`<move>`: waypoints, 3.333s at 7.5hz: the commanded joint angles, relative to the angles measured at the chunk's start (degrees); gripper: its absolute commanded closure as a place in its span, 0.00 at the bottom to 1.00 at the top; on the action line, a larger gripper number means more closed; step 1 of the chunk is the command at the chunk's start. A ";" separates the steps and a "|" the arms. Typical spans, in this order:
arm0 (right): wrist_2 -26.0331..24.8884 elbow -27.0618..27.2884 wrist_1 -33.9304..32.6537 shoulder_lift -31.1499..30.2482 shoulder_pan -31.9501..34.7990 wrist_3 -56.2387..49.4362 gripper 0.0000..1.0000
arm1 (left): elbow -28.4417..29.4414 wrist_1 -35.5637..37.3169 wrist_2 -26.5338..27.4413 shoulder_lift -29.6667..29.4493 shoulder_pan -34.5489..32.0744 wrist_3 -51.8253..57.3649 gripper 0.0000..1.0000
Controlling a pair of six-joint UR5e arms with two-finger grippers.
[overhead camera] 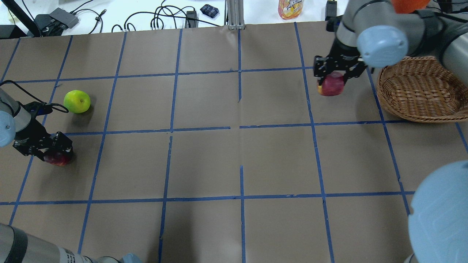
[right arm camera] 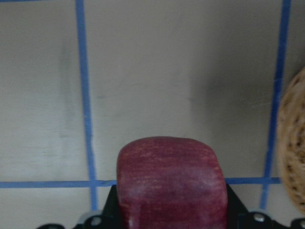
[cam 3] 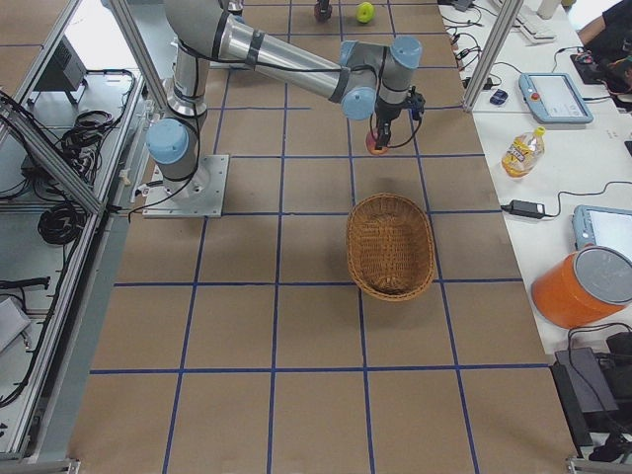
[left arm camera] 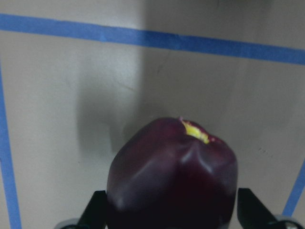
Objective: Put all apples into basket
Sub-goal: 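Drop the pinkish-red apple into the basket while left lifts dark apple, then set the dark apple at table center with left while right returns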
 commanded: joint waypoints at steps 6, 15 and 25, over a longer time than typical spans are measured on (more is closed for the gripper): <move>4.52 -6.31 -6.61 9.32 -23.43 -31.35 0.46 | 0.60 -4.63 -5.88 8.99 -17.21 -9.56 0.99; 3.58 -6.94 0.20 6.99 -23.46 -34.81 0.00 | 11.49 13.73 -12.33 -6.91 -56.80 -59.97 0.90; 2.77 0.00 3.25 -0.86 17.55 25.76 0.00 | 23.01 -14.81 -7.59 0.82 -20.59 -12.97 0.00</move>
